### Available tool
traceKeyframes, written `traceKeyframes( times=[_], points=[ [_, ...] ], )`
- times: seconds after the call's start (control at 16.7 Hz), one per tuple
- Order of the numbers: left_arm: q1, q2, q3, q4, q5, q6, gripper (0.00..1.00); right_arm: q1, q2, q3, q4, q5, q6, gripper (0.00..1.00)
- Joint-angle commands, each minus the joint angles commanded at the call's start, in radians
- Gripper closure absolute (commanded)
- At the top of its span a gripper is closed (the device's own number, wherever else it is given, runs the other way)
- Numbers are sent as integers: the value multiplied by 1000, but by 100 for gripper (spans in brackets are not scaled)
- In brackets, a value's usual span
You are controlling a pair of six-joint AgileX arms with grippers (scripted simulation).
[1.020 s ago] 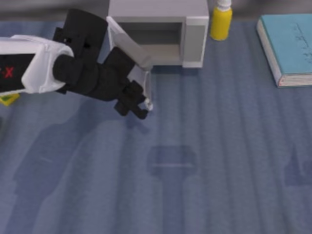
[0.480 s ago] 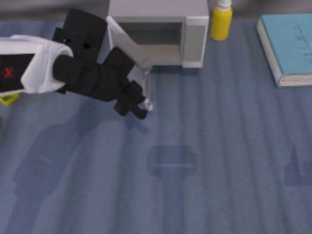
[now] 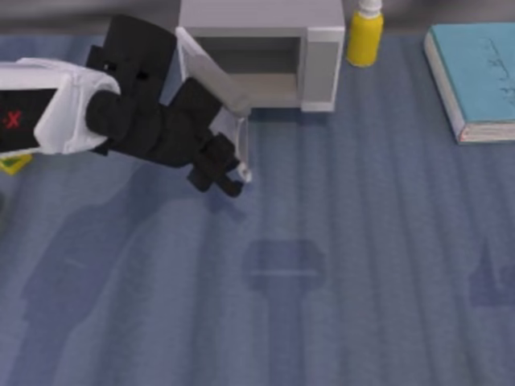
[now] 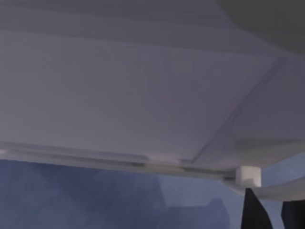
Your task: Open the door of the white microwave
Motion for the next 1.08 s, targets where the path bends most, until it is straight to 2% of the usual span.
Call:
traceKeyframes(
  times=[0.24,0.66,1.08],
  points=[
    [0,0,0,0,0,0,100,0,0,0,0,0,0,0],
    [26,-5,0,-26,44,65,100,0,0,0,0,0,0,0],
    [28,-4,-1,-29,47,70,100,0,0,0,0,0,0,0]
  ],
)
